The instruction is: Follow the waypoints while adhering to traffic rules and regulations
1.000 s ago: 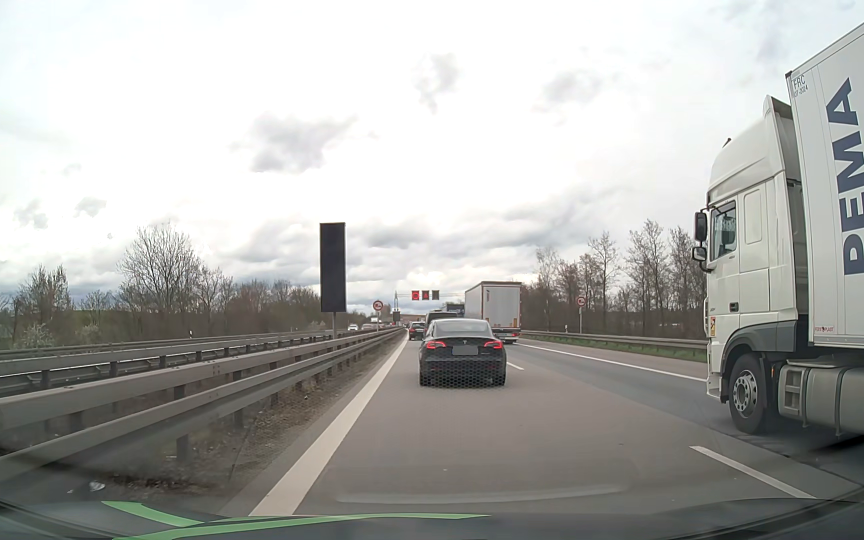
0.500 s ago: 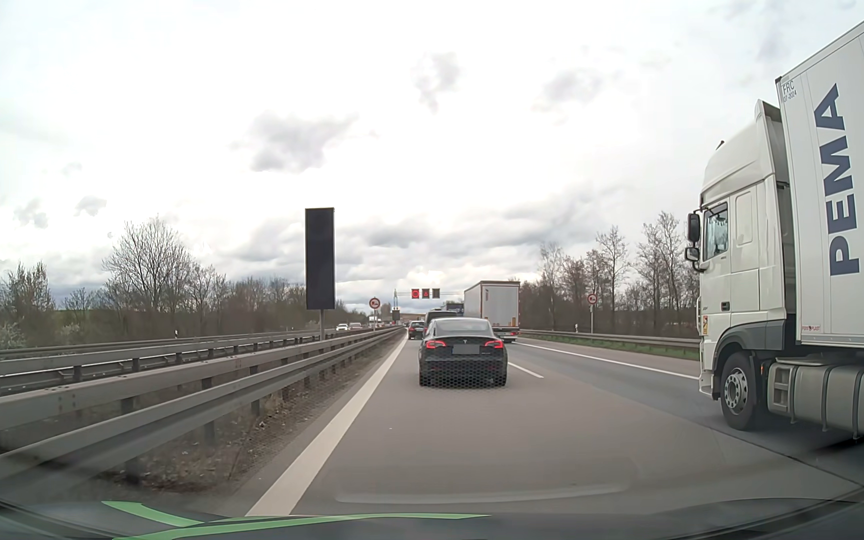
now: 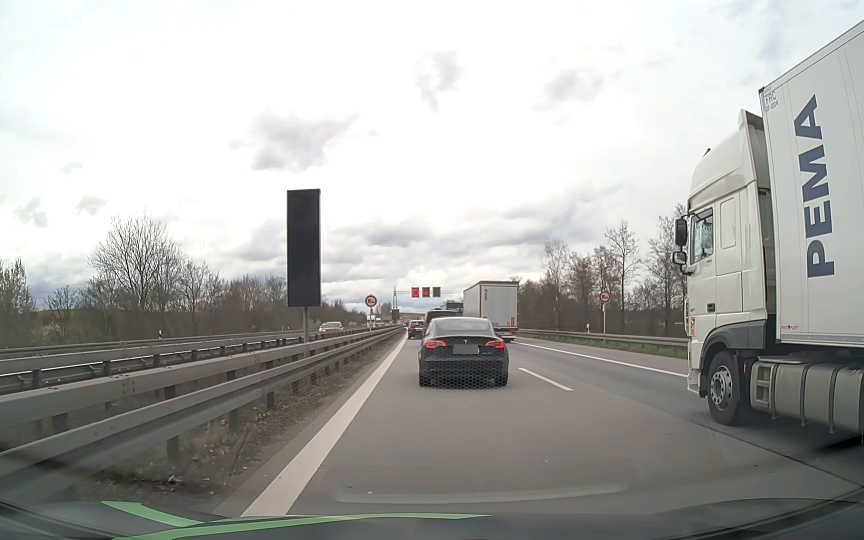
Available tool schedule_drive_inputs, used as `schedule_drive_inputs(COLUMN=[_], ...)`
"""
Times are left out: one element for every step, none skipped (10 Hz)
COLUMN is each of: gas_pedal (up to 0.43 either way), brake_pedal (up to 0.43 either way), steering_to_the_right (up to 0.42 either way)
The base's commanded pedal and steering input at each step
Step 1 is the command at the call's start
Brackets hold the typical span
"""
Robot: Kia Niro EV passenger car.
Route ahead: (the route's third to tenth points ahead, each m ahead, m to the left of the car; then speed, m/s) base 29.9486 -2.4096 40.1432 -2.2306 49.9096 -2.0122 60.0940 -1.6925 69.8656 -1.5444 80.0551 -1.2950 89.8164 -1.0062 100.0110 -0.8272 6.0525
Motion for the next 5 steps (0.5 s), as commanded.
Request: schedule_drive_inputs(gas_pedal=[0.087,0.087,0.087,0.087,0.087], brake_pedal=[0.000,0.000,0.000,0.000,0.000], steering_to_the_right=[-0.002,-0.002,-0.002,-0.002,-0.004])
